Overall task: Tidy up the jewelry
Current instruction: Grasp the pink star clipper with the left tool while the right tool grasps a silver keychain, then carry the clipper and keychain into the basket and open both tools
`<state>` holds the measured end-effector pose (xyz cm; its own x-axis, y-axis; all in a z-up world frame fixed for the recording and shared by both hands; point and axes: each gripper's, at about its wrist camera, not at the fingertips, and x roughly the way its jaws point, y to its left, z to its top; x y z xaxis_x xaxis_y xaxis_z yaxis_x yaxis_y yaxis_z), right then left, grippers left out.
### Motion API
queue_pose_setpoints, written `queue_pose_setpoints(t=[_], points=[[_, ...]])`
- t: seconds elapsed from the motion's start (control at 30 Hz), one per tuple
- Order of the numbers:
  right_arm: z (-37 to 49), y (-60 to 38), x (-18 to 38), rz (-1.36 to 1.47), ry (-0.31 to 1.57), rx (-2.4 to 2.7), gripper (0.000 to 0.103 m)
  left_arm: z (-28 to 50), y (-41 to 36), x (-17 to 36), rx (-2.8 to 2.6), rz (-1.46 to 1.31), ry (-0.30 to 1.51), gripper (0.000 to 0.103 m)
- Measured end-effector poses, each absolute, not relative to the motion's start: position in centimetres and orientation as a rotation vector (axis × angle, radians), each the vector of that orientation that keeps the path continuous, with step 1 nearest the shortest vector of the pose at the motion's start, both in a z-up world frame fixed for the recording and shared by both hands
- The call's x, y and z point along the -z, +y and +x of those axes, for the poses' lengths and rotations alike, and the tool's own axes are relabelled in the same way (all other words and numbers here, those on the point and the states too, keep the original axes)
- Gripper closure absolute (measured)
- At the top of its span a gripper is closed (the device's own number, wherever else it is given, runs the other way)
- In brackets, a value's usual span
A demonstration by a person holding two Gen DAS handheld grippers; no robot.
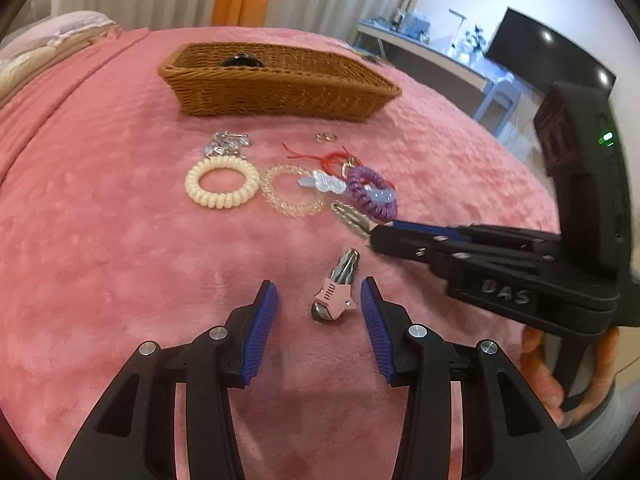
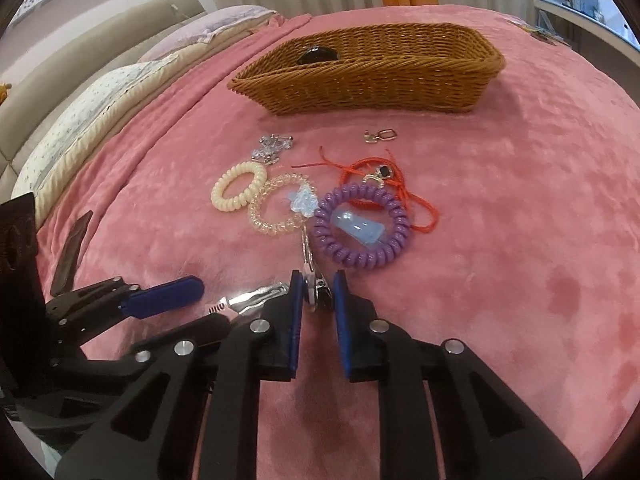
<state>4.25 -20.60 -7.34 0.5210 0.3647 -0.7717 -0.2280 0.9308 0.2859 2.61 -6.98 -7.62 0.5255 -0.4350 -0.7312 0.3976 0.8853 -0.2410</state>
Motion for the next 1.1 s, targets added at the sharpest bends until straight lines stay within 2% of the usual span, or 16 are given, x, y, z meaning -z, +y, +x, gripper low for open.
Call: queue_pose_setpoints(t=[0.13,0.2,0.3,1.03,1.1], points=[[3.3,-22.2,7.2,0.160,0.957,-0.323,0.090,2.8,-7.9,7.6,0.499,-0.008,0.901,0.063],[2.8,-22.8,7.3,0.176,0.960,-0.322,0.090,2.6,-8.2,7.7,0.506,0.004,0.906,0.073],[2.0,-23.4,7.3,0.183,0.958,-0.314,0.090,2.4,-8.7,7.8,0.512,0.018,0.912,0.081],[1.4,-22.4,7.8,0.149,0.933,-0.302,0.088,0.8,-5.7,7.8,0.395,-0.143,0.835,0.082],[1.2,-21.9,7.7,0.110,0.925,-0.293,0.091,0.8,-5.7,7.8,0.394,-0.146,0.831,0.082]])
